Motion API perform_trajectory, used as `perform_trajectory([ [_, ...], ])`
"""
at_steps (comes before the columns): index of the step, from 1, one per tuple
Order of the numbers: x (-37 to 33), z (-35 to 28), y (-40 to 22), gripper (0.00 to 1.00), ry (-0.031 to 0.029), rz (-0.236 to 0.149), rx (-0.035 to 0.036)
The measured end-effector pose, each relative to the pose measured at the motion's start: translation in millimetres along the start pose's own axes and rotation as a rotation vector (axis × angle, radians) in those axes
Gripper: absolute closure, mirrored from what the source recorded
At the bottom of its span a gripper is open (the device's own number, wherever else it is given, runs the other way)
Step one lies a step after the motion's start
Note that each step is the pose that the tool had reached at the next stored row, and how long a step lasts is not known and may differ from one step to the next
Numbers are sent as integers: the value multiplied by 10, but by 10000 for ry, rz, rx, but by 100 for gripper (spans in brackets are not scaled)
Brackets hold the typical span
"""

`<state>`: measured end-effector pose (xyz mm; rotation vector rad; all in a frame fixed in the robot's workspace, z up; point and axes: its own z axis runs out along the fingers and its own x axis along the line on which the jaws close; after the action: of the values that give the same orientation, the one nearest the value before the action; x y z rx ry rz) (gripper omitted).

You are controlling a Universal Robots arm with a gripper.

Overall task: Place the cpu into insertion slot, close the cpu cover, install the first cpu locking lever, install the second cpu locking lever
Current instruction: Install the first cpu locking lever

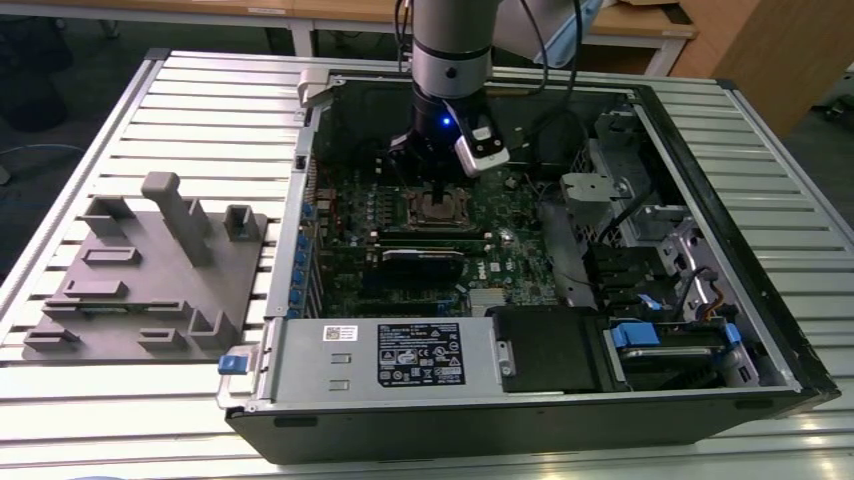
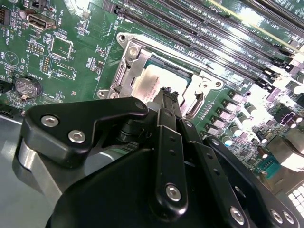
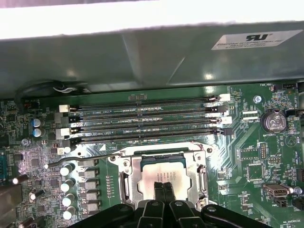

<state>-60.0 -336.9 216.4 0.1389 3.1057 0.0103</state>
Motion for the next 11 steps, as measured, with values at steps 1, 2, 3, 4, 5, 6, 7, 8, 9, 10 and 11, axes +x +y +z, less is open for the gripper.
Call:
perform_trajectory([
  [1, 0, 0, 0, 89, 0, 0, 0],
  [2, 0, -1, 0, 89, 0, 0, 0],
  [3, 0, -4, 0, 89, 1, 0, 3],
  [4, 0, -7, 0, 89, 3, 0, 4],
  [5, 0, -10, 0, 89, 1, 0, 2],
  [6, 0, -12, 0, 89, 0, 0, 0],
  [7, 0, -16, 0, 89, 1, 0, 1],
  [8, -1, -20, 0, 89, 0, 0, 0],
  [9, -1, -22, 0, 89, 0, 0, -1],
  [10, -1, -23, 0, 89, -1, 0, -2],
  [11, -1, -24, 0, 89, -1, 0, -3],
])
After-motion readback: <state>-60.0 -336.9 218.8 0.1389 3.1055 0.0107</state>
